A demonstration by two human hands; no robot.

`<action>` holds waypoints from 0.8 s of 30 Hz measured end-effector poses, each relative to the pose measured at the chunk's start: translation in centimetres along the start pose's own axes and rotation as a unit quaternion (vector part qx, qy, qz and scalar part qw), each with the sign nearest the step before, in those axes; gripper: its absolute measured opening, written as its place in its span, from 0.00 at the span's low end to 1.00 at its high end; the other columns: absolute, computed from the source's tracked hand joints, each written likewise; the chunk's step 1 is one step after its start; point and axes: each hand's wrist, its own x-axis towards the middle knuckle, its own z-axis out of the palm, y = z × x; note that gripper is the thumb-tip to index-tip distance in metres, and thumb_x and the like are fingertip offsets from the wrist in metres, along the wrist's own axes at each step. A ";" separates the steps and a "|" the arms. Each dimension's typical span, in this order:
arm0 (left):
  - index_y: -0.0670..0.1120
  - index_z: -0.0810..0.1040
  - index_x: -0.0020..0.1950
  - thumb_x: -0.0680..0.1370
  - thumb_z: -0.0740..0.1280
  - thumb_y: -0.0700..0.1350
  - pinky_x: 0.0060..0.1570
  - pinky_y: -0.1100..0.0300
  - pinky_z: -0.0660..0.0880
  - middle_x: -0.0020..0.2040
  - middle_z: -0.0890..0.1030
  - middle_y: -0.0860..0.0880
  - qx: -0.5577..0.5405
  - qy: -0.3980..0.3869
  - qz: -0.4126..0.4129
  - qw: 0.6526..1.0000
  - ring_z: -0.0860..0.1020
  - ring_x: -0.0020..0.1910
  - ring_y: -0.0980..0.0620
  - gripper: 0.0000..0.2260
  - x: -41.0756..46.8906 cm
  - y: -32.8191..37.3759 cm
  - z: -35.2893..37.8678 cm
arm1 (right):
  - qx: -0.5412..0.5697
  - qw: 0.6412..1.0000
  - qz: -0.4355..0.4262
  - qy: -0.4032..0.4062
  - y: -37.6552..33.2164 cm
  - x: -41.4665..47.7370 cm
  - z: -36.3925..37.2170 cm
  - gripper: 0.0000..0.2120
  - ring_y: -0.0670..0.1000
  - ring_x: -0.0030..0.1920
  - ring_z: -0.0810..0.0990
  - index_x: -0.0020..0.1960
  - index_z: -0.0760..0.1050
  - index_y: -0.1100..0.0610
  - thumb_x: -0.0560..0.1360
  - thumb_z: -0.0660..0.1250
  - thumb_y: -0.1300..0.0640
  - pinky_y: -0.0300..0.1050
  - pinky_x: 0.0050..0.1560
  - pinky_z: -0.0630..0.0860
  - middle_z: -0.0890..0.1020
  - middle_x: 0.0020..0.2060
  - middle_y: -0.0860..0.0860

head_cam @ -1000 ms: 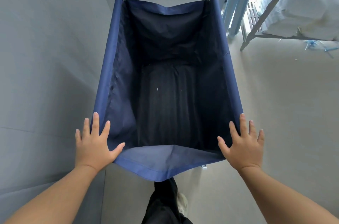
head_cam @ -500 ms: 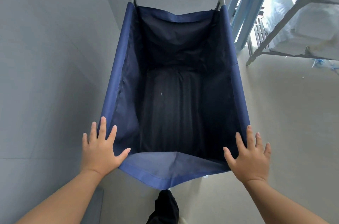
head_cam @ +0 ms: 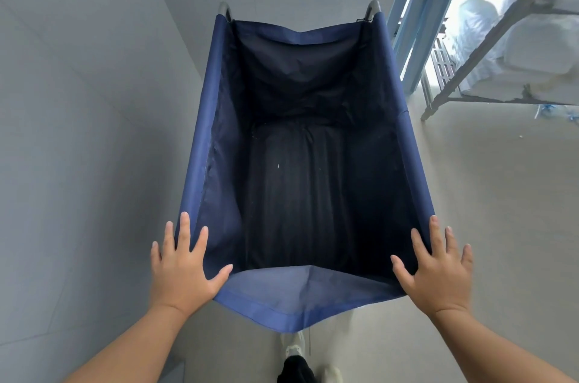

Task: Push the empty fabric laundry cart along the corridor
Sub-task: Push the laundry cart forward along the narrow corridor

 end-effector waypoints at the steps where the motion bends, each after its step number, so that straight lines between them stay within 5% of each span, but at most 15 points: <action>1: 0.44 0.75 0.70 0.73 0.45 0.74 0.62 0.29 0.67 0.80 0.58 0.38 -0.002 -0.003 -0.001 1.000 0.64 0.74 0.29 0.43 0.4 0.1 -0.2 | 0.000 1.000 0.000 0.001 -0.1 0.4 0.0 0.32 0.70 0.68 0.73 0.65 0.78 0.60 0.75 0.58 0.38 0.71 0.64 0.63 0.66 0.77 0.61; 24: 0.44 0.78 0.68 0.72 0.43 0.76 0.60 0.30 0.71 0.80 0.59 0.39 -0.021 -0.052 -0.053 0.997 0.65 0.73 0.29 0.45 7.4 2.5 -2.7 | 0.027 0.999 -0.032 -0.014 0.7 10.2 -0.9 0.32 0.71 0.64 0.77 0.61 0.82 0.62 0.72 0.59 0.39 0.72 0.61 0.68 0.72 0.73 0.64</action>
